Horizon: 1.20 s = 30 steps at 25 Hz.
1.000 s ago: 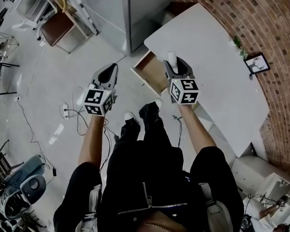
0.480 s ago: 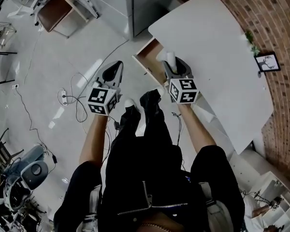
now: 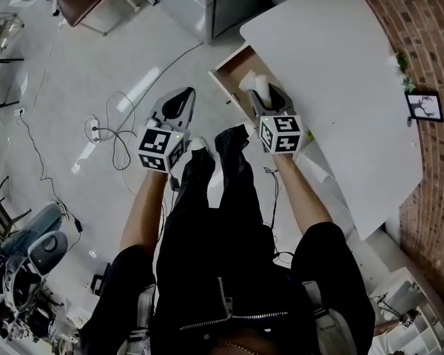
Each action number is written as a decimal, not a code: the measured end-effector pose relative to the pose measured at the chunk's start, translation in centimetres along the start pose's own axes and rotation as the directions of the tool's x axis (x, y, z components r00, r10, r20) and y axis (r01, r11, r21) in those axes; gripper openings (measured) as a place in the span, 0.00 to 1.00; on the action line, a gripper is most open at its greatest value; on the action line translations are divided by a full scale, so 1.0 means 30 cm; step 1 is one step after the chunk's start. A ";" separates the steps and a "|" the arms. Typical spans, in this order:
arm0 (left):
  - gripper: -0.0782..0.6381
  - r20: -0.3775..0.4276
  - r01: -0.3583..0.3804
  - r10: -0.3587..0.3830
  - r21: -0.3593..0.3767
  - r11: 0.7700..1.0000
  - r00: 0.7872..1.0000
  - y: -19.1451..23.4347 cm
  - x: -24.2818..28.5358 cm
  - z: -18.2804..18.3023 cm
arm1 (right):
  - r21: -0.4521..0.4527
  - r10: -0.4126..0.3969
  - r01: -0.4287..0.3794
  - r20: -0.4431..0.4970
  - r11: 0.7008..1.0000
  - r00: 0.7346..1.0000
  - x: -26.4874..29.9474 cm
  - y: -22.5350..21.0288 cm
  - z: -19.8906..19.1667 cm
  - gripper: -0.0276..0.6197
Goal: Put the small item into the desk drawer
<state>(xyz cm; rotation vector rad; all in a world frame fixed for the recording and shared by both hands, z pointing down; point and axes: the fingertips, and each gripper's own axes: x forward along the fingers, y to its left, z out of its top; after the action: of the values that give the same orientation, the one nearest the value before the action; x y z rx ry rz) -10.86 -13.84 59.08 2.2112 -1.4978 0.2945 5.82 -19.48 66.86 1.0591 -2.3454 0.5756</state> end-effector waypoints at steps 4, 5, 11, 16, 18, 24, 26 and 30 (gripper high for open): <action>0.14 -0.018 0.002 -0.002 -0.004 1.000 1.000 0.008 0.028 -0.044 | 0.008 0.001 -0.001 -0.050 1.000 0.999 0.071 -0.019 -0.093 0.34; 0.14 -0.023 0.002 -0.002 -0.007 1.000 1.000 0.010 0.032 -0.054 | 0.012 0.002 -0.001 -0.066 1.000 0.998 0.091 -0.023 -0.120 0.34; 0.14 -0.052 -0.021 0.019 -0.029 0.999 0.998 0.044 0.045 -0.126 | 0.009 0.015 -0.014 -0.159 1.000 0.987 0.214 -0.043 -0.259 0.34; 0.14 -0.058 -0.042 0.040 -0.033 0.999 0.998 0.103 0.068 -0.169 | -0.004 0.021 -0.022 -0.206 1.000 0.978 0.314 -0.073 -0.336 0.34; 0.14 -0.059 -0.051 0.049 -0.039 0.998 0.997 0.120 0.081 -0.181 | -0.003 0.020 -0.021 -0.221 1.000 0.975 0.349 -0.092 -0.367 0.34; 0.14 -0.072 -0.074 0.069 -0.075 0.994 0.995 0.142 0.113 -0.234 | 0.015 0.024 -0.021 -0.277 1.000 0.961 0.454 -0.146 -0.466 0.34; 0.14 -0.078 -0.078 0.072 -0.078 0.994 0.994 0.145 0.114 -0.253 | 0.024 0.021 -0.015 -0.300 1.000 0.954 0.488 -0.168 -0.497 0.34; 0.14 -0.094 -0.097 0.089 -0.084 0.992 0.992 0.160 0.102 -0.301 | 0.017 0.026 -0.021 -0.344 1.000 0.939 0.552 -0.202 -0.559 0.34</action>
<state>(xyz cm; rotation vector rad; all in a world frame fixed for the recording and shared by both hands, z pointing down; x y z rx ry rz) -13.42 -13.53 69.45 2.0363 -1.5375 0.3465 5.48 -23.16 90.91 0.8572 -2.0516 0.7233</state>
